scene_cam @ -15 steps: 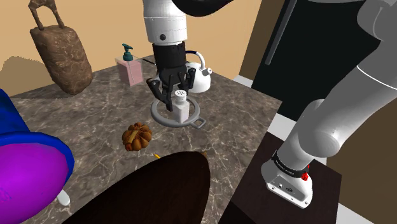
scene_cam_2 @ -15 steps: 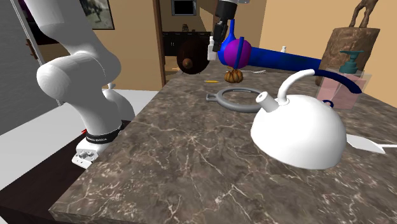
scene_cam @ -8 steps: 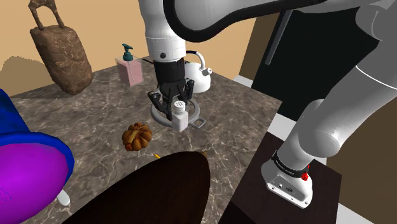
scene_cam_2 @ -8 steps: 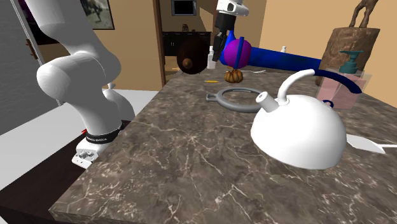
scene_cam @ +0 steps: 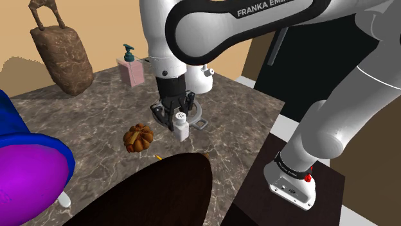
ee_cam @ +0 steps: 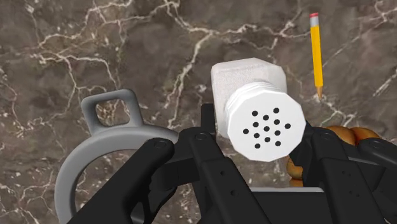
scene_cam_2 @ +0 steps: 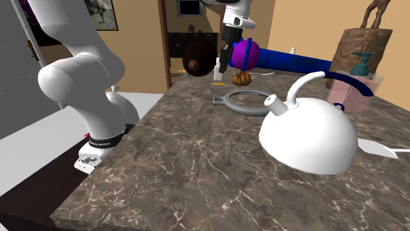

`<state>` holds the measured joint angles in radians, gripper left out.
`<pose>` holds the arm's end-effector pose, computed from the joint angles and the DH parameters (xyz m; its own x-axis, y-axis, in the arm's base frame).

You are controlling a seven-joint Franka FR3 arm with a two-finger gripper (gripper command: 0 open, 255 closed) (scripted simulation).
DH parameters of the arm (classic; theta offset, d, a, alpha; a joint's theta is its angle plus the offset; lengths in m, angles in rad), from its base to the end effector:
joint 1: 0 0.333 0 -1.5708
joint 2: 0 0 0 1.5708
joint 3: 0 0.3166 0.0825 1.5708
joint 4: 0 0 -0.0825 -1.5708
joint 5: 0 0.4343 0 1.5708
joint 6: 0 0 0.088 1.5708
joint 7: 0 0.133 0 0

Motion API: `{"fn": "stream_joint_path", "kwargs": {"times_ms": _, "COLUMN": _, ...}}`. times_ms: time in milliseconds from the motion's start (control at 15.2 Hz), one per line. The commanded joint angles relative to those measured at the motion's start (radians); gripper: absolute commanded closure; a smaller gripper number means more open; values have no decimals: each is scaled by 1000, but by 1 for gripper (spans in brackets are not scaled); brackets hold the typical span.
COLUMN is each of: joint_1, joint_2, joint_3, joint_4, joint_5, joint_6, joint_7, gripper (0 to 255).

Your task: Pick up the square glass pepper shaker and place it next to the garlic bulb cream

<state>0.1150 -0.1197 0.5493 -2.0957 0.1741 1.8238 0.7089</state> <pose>0.4156 0.3527 0.4077 0.9751 -0.1123 -0.1912 -0.1071 -0.9936 0.0371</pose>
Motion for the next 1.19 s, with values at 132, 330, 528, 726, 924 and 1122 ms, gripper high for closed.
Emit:
{"fn": "stream_joint_path", "kwargs": {"times_ms": 132, "joint_1": 2, "joint_2": 18, "joint_3": 6, "joint_4": -43, "joint_5": -5, "joint_6": 59, "joint_7": 2, "gripper": 255}}
{"fn": "stream_joint_path", "kwargs": {"times_ms": 330, "joint_1": 3, "joint_2": 30, "joint_3": 9, "joint_4": -64, "joint_5": -9, "joint_6": 91, "joint_7": 3, "gripper": 255}}
{"fn": "stream_joint_path", "kwargs": {"times_ms": 528, "joint_1": 3, "joint_2": 30, "joint_3": 9, "joint_4": -63, "joint_5": -9, "joint_6": 91, "joint_7": 3, "gripper": 255}}
{"fn": "stream_joint_path", "kwargs": {"times_ms": 726, "joint_1": 3, "joint_2": 30, "joint_3": 9, "joint_4": -63, "joint_5": -9, "joint_6": 91, "joint_7": 3, "gripper": 255}}
{"fn": "stream_joint_path", "kwargs": {"times_ms": 924, "joint_1": 3, "joint_2": 30, "joint_3": 9, "joint_4": -63, "joint_5": -9, "joint_6": 91, "joint_7": 3, "gripper": 0}}
{"fn": "stream_joint_path", "kwargs": {"times_ms": 1122, "joint_1": 3, "joint_2": 30, "joint_3": 9, "joint_4": -63, "joint_5": -9, "joint_6": 91, "joint_7": 3, "gripper": 0}}
